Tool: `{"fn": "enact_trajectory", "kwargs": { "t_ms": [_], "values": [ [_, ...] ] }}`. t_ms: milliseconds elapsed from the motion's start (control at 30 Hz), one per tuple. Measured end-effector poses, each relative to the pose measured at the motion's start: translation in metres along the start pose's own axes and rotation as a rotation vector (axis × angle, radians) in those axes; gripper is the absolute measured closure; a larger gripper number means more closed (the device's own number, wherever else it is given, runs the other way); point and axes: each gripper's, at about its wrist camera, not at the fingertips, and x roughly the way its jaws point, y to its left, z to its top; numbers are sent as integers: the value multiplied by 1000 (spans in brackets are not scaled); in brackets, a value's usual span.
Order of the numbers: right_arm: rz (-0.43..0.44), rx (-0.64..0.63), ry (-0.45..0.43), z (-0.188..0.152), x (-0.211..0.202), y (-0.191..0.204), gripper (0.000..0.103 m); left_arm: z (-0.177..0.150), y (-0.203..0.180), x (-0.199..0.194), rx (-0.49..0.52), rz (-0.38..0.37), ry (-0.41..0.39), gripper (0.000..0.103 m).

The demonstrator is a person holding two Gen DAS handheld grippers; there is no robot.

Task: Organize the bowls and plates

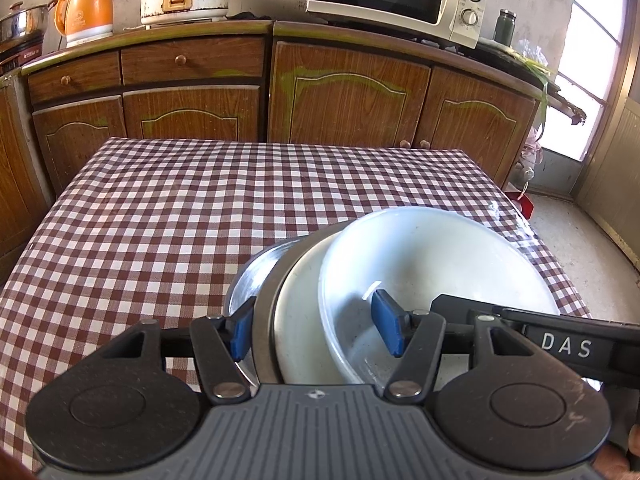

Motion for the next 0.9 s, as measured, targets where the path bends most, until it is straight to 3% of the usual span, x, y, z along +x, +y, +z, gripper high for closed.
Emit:
{"fn": "enact_trajectory", "kwargs": {
  "t_ms": [900],
  "values": [
    [19,28,42,9,69,-13,49,9,21,60,-5,12,61,42]
  ]
}}
